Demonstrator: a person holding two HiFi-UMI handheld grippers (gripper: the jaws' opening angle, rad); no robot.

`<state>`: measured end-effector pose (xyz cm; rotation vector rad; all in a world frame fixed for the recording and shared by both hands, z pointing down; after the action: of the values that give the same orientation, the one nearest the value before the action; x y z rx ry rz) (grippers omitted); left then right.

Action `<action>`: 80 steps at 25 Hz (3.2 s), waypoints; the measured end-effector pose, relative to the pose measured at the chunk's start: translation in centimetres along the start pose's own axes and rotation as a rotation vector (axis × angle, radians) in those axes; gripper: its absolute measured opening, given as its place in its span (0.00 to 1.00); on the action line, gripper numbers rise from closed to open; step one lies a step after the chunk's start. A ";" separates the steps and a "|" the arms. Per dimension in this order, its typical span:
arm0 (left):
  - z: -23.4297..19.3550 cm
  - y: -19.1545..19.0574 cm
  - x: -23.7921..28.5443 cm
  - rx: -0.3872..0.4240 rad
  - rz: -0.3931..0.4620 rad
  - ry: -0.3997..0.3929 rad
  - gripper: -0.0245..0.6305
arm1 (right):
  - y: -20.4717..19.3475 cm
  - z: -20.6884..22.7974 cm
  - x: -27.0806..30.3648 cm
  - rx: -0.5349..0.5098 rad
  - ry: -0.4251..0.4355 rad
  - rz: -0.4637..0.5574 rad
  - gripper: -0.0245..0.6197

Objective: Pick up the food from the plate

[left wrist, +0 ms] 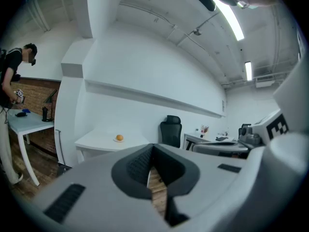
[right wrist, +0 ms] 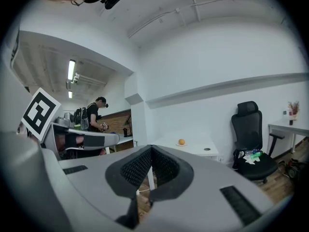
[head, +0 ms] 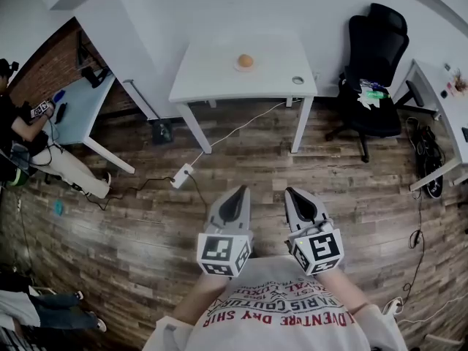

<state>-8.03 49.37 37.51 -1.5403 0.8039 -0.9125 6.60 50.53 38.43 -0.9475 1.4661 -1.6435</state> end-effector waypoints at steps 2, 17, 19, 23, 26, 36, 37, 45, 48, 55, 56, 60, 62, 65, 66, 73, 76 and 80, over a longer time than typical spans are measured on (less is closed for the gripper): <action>0.1 0.0 0.1 0.004 -0.005 0.000 0.05 | 0.0 0.3 0.0 0.009 -0.006 -0.003 0.05; -7.0 1.0 7.7 -0.037 -0.032 -0.044 0.05 | -0.4 3.4 9.3 0.045 -0.089 -0.075 0.05; -8.9 1.5 9.7 -0.047 -0.035 -0.044 0.05 | -0.3 3.9 11.8 0.047 -0.091 -0.097 0.05; -13.7 2.4 13.5 -0.051 -0.055 -0.054 0.05 | 0.0 4.4 17.6 0.055 -0.105 -0.135 0.05; -17.4 3.1 16.4 -0.055 -0.060 -0.064 0.05 | 0.2 4.6 21.8 0.054 -0.117 -0.153 0.05; -26.5 4.5 24.4 -0.032 -0.073 -0.120 0.05 | 0.8 5.9 33.4 0.031 -0.166 -0.162 0.05; -27.2 4.5 25.0 -0.033 -0.074 -0.122 0.05 | 0.9 6.1 34.2 0.034 -0.174 -0.159 0.05; -29.7 3.9 30.7 -0.050 -0.105 -0.104 0.05 | 0.3 10.0 39.3 0.054 -0.187 -0.165 0.05; -30.1 3.8 33.4 -0.045 -0.113 -0.083 0.05 | -0.1 12.5 41.3 0.060 -0.176 -0.168 0.05; -30.8 5.5 42.1 -0.059 -0.093 0.029 0.05 | 0.9 21.2 47.9 0.074 -0.091 -0.166 0.05; -30.7 5.8 43.6 -0.061 -0.093 0.041 0.05 | 1.2 22.6 48.8 0.089 -0.074 -0.169 0.05; -29.4 7.3 49.5 -0.055 -0.096 0.067 0.05 | 2.4 27.9 52.1 0.086 -0.019 -0.187 0.05; -28.7 7.7 52.4 -0.061 -0.102 0.072 0.05 | 3.1 30.6 53.4 0.073 -0.008 -0.183 0.05; -27.9 7.9 56.1 -0.058 -0.115 0.092 0.05 | 3.9 34.3 55.1 0.074 0.007 -0.176 0.05; -27.6 7.9 57.2 -0.053 -0.118 0.102 0.05 | 4.0 35.3 55.6 0.077 0.016 -0.174 0.05; -26.5 7.4 63.1 -0.087 -0.162 0.124 0.05 | 3.5 39.9 59.0 0.101 0.080 -0.188 0.05; -27.1 6.6 64.3 -0.091 -0.196 0.137 0.05 | 2.5 40.7 60.3 0.119 0.092 -0.219 0.05; -28.8 5.1 66.2 -0.138 -0.239 0.159 0.05 | 1.3 40.9 62.2 0.118 0.107 -0.262 0.05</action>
<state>-2.42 -22.60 43.14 -1.7262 0.8200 -1.1873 13.90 -23.33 43.88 -1.0330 1.3405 -1.9751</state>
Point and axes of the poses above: the fingertips, and each gripper's own axes: x forward along the fingers, z to its right, y out of its top, the point moved 5 cm from there along -x, backward along the fingers, and after that the axes turned 2 degrees about z, right-handed, at the moved point
